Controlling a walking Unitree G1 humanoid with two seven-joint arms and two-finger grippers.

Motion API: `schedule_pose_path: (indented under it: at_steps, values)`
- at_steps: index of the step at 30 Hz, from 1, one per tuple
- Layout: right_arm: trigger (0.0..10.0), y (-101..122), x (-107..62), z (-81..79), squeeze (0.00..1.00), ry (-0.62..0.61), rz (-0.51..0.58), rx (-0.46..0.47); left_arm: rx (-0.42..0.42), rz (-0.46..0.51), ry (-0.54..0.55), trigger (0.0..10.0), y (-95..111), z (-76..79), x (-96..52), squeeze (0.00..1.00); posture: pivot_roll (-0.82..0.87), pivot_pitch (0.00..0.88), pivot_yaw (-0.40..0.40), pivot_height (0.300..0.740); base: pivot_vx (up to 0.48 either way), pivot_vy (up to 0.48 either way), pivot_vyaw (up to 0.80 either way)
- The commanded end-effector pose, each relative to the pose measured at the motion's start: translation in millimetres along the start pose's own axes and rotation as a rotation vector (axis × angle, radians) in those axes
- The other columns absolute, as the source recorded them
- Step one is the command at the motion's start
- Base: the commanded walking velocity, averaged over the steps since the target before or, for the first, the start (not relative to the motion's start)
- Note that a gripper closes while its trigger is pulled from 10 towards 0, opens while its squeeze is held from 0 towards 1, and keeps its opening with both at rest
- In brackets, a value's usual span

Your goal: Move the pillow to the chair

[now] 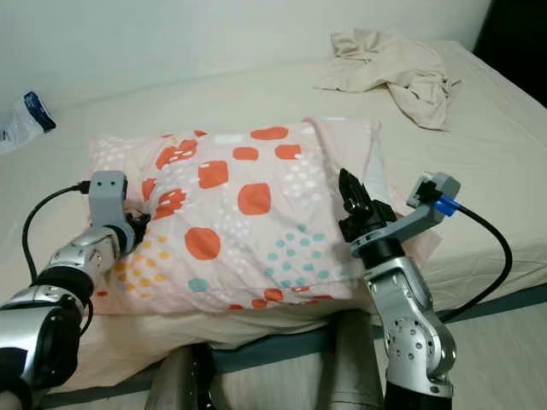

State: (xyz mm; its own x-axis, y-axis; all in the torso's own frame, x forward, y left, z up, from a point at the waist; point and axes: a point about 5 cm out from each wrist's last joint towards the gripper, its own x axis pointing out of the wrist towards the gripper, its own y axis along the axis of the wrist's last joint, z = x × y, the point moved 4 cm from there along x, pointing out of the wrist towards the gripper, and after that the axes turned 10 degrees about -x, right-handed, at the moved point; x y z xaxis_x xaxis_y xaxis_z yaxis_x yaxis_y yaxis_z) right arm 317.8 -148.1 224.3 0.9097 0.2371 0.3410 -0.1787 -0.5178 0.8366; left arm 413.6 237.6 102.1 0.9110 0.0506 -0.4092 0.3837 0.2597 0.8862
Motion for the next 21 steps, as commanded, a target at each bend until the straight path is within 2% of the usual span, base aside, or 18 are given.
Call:
schedule_pose_path:
  at_steps: [1,6,7,9,11,13,14,15,16,19,21]
  values:
    - [0.0,2.3,1.3,-8.5,0.00,0.030,0.007,0.016,-0.062,-0.224,-0.020,0.0,-63.0,3.1,-3.4,0.00,-0.22,0.301,0.119,0.546,0.000,0.000,0.00]
    - [0.0,4.5,3.7,-7.2,0.00,0.029,0.013,0.012,-0.179,-0.246,-0.075,0.0,-68.7,15.7,-3.4,0.00,-0.22,0.287,0.122,0.546,0.000,0.000,0.00]
    - [0.0,4.5,3.7,-7.2,0.00,0.029,0.013,0.012,-0.179,-0.246,-0.075,0.0,-68.7,15.7,-3.4,0.00,-0.22,0.287,0.122,0.546,0.000,0.000,0.00]
    - [0.0,5.6,6.3,-5.8,0.00,0.029,0.018,0.008,-0.283,-0.248,-0.131,0.0,-68.5,28.3,-3.0,0.00,-0.21,0.276,0.123,0.546,0.000,0.000,0.00]
    - [0.0,5.8,6.8,-5.6,0.00,0.030,0.020,0.008,-0.306,-0.247,-0.147,0.0,-67.9,31.4,-2.9,0.00,-0.21,0.276,0.123,0.546,0.000,0.000,0.00]
    - [0.0,6.8,10.4,-4.4,0.00,0.034,0.028,0.007,-0.408,-0.211,-0.243,0.0,-57.9,49.0,-2.0,0.00,-0.20,0.252,0.121,0.546,0.000,0.000,0.00]
    - [0.0,6.8,10.4,-4.4,0.00,0.034,0.028,0.007,-0.408,-0.211,-0.243,0.0,-57.9,49.0,-2.0,0.00,-0.20,0.252,0.121,0.546,0.000,0.000,0.00]
    - [0.0,7.6,12.7,-4.3,0.00,0.038,0.033,0.007,-0.457,-0.186,-0.294,0.0,-50.3,58.3,-1.8,0.00,-0.20,0.246,0.121,0.546,0.000,0.000,0.00]
    - [0.0,9.2,16.0,-4.8,0.00,0.047,0.042,0.008,-0.518,-0.147,-0.363,0.0,-37.9,70.2,-2.0,0.00,-0.19,0.233,0.119,0.546,0.000,0.000,0.00]
    - [0.0,13.1,23.5,-6.8,0.00,0.070,0.063,0.014,-0.612,-0.040,-0.507,0.0,-3.2,93.1,-5.2,0.00,-0.18,0.203,0.116,0.546,0.000,0.000,0.00]
    - [0.0,13.1,23.5,-6.8,0.00,0.070,0.063,0.014,-0.612,-0.040,-0.507,0.0,-3.2,93.1,-5.2,0.00,-0.18,0.203,0.116,0.546,0.000,0.000,0.00]
